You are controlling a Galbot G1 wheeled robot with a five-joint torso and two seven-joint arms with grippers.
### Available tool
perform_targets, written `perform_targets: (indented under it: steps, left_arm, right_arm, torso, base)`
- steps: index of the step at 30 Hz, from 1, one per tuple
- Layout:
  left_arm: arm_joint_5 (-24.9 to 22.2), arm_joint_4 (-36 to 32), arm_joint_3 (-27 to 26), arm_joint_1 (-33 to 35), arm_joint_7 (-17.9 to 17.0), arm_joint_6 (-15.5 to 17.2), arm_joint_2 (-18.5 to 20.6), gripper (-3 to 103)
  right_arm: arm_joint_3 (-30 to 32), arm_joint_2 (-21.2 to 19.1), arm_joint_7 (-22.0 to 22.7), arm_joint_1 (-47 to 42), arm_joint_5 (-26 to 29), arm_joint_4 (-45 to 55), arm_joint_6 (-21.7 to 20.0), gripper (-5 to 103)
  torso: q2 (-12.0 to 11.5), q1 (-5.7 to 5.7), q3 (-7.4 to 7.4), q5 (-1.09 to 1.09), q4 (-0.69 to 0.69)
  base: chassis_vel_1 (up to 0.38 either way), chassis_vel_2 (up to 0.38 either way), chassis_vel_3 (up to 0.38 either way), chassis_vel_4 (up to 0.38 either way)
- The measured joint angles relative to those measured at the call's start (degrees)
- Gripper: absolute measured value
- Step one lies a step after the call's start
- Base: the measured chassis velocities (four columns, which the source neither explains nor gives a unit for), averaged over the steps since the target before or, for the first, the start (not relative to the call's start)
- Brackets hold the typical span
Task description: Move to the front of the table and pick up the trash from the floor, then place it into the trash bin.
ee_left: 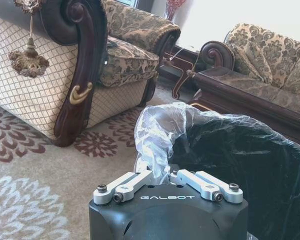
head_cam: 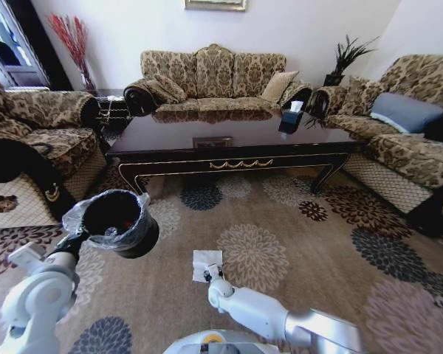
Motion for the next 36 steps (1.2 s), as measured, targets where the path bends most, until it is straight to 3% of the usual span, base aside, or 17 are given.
perform_targets:
  steps: [4, 11, 15, 23, 29, 33, 35, 36]
  left_arm:
    - [0.11, 0.44, 0.03, -0.11, 0.0, 0.0, 0.13, 3]
    - [0.11, 0.79, 0.19, -0.38, 0.09, 0.0, 0.42, 3]
    - [0.11, 0.92, 0.25, -0.42, 0.1, -0.01, 0.47, 3]
    - [0.12, 1.19, 0.54, -0.51, 0.2, -0.06, 0.45, 3]
    - [0.09, 1.72, 1.2, -0.75, 0.35, -0.14, 0.44, 3]
    - [0.08, 2.49, 2.13, -0.94, 0.45, -0.29, 0.32, 3]
    - [0.08, 2.53, 2.17, -0.95, 0.46, -0.29, 0.31, 3]
    - [-0.02, 2.97, 2.51, -1.16, 0.51, -0.34, 0.3, 3]
  right_arm:
    - [-0.62, -0.36, -0.85, -0.17, -1.32, 0.71, 0.71, 42]
    - [-0.8, -0.56, -1.39, -0.15, -2.17, 0.7, 1.32, 10]
    - [-0.63, -0.75, -1.47, -0.12, -2.42, 0.57, 1.44, 2]
    - [0.64, -1.58, -1.58, -0.13, -3.55, 2.53, 3.35, 0]
    - [3.91, -3.36, -2.94, 2.06, -7.98, 8.93, 7.93, 0]
    - [4.96, -5.5, -6.89, 7.14, -9.75, 14.42, 12.94, 0]
    - [4.94, -5.64, -7.21, 7.45, -9.78, 14.68, 13.29, 0]
    - [4.06, -7.11, -10.11, 10.81, -10.19, 17.37, 16.49, 0]
  torso:
    - [0.0, 0.0, 0.0, 0.0, 0.0]
    - [0.0, 0.0, 0.0, 0.0, 0.0]
    - [0.0, 0.0, 0.0, 0.0, 0.0]
    - [0.0, 0.01, 0.0, 0.0, 0.0]
    - [0.0, 0.01, 0.0, 0.0, 0.0]
    - [0.0, 0.01, 0.0, 0.0, 0.01]
    - [0.0, 0.01, 0.0, 0.0, 0.01]
    - [0.0, 0.01, -0.01, 0.0, 0.0]
  base:
    - [0.0, 0.0, 0.0, 0.0]
    - [0.0, 0.0, 0.0, 0.0]
    - [0.0, 0.0, 0.0, 0.0]
    - [0.0, 0.0, 0.0, 0.0]
    - [0.0, 0.0, 0.0, 0.0]
    - [0.0, 0.0, 0.0, 0.0]
    - [0.0, 0.0, 0.0, 0.0]
    - [0.0, 0.0, 0.0, 0.0]
